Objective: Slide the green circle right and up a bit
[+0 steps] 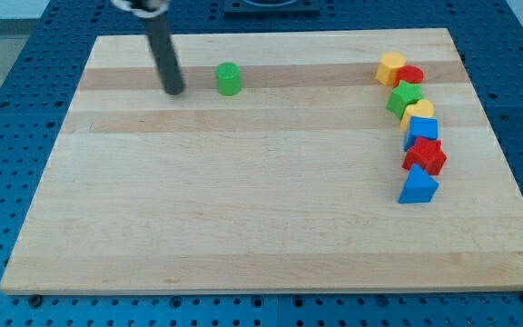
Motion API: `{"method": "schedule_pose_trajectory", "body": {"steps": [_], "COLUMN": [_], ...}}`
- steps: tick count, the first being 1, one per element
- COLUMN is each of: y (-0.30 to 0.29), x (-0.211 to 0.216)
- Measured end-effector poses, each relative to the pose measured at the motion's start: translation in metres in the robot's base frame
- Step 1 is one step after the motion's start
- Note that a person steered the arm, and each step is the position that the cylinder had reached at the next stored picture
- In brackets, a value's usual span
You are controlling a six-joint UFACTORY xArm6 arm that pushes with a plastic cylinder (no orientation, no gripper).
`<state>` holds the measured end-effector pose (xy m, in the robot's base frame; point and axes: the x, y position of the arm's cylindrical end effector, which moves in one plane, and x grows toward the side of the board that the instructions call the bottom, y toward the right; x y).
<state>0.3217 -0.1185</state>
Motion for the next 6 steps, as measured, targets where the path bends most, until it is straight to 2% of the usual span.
{"method": "schedule_pose_trajectory", "body": {"steps": [2,3,5,6], "y": [0.208,0.236,0.146,0.098], "x": [-0.01,-0.008,0.036,0.029]}}
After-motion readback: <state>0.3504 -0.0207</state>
